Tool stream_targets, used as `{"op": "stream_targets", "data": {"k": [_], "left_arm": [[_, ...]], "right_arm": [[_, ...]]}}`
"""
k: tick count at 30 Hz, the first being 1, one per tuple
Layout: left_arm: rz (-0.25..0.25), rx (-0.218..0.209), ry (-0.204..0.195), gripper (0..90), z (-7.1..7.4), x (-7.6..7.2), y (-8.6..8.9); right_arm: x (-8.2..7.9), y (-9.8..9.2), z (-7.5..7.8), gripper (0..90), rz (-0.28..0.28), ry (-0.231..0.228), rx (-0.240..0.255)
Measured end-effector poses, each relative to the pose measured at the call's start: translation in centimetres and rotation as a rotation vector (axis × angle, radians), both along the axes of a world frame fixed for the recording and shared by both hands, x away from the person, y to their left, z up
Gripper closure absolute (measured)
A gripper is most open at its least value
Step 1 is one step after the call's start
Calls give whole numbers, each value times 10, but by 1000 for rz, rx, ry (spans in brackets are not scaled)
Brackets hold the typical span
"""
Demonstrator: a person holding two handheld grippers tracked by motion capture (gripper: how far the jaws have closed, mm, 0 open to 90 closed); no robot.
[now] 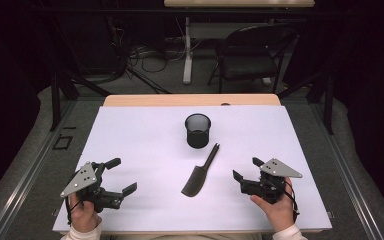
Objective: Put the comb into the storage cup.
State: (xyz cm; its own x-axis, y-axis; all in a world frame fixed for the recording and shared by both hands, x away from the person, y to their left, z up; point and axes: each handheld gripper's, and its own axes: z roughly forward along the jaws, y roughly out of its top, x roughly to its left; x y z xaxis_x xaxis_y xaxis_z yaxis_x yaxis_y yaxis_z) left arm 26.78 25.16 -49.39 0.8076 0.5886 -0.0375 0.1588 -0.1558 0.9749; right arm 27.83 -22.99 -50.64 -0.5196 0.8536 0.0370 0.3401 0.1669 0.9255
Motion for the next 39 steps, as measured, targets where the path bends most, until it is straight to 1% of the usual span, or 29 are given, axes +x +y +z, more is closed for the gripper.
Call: {"op": "stream_targets", "data": {"k": [1,4,5,7,8,12,15,18,21,22,23,25,28,32,35,36,38,39], "left_arm": [[2,3,1,28,0,0,0],[2,3,3,28,0,0,0],[4,5,3,28,0,1,0],[4,6,3,29,0,1,-1],[5,7,4,29,0,1,-1],[5,9,2,29,-1,0,-1],[10,11,4,29,0,0,0],[17,13,4,29,-1,0,0],[17,14,6,29,-1,1,0],[16,14,5,29,-1,1,0],[16,15,5,29,-1,1,0],[15,17,7,29,-1,1,0],[14,21,8,29,-2,1,0],[11,23,15,29,-3,1,-1],[11,23,16,29,-3,1,-1],[11,24,16,30,-3,1,-1],[10,24,16,29,-3,1,-1],[11,24,17,29,-3,1,-1]], "right_arm": [[0,0,0,187,0,0,0],[3,2,1,229,-5,-7,-8],[4,4,2,243,6,0,-15],[5,4,3,243,9,5,-19],[7,7,4,243,11,23,-24],[8,8,5,243,10,33,-29],[10,10,8,253,1,46,-41],[13,10,10,258,5,60,-37],[16,12,12,257,13,76,-45],[17,13,14,257,16,91,-55],[17,13,14,257,16,91,-55],[18,14,15,258,26,107,-54],[20,15,17,258,37,125,-64],[23,19,19,260,51,138,-99],[25,20,20,264,54,145,-106],[27,21,21,270,58,161,-117],[28,22,21,275,60,166,-116],[29,22,22,276,62,176,-121]]}}
